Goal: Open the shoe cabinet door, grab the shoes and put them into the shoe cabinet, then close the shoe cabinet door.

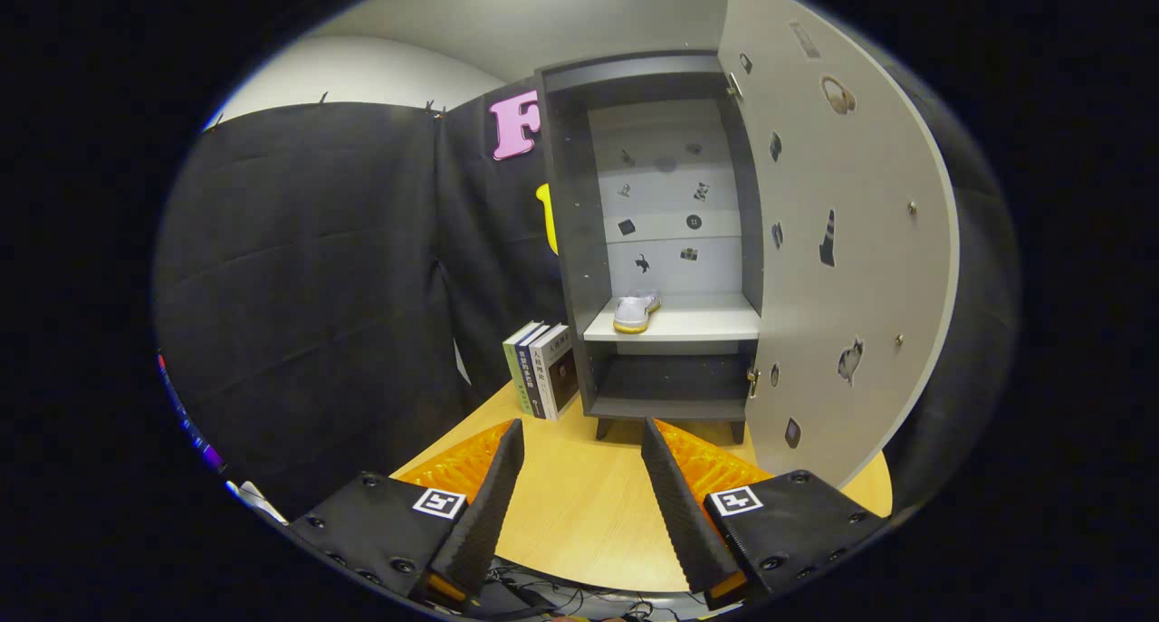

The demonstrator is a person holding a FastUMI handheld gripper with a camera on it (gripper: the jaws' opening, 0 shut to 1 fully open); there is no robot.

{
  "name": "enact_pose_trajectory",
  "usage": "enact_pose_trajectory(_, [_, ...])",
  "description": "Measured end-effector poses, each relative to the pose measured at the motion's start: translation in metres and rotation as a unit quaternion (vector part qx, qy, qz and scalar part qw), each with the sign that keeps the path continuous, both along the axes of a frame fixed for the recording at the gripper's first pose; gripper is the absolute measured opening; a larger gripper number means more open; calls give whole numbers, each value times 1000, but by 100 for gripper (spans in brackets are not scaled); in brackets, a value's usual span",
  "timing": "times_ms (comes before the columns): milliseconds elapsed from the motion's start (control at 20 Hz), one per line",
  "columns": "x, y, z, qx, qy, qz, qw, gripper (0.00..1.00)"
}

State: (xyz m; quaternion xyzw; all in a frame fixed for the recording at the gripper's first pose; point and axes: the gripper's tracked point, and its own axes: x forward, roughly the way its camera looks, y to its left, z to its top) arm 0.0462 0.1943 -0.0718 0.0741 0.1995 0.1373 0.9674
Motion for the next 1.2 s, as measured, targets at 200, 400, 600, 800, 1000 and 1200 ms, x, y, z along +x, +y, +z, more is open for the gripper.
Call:
enact_pose_trajectory(200, [38,-3,-55,3,43,-12,999,83])
enact_pose_trajectory(400, [62,-8,-120,-15,100,-13,995,84])
enact_pose_trajectory(600, [82,-22,-189,-37,159,-27,986,84])
enact_pose_trajectory(800, [95,-46,-251,-81,207,-38,974,87])
enact_pose_trajectory(1000, [100,-58,-306,-89,268,-45,958,90])
enact_pose_trajectory(1200, [94,-71,-350,-91,324,-49,940,91])
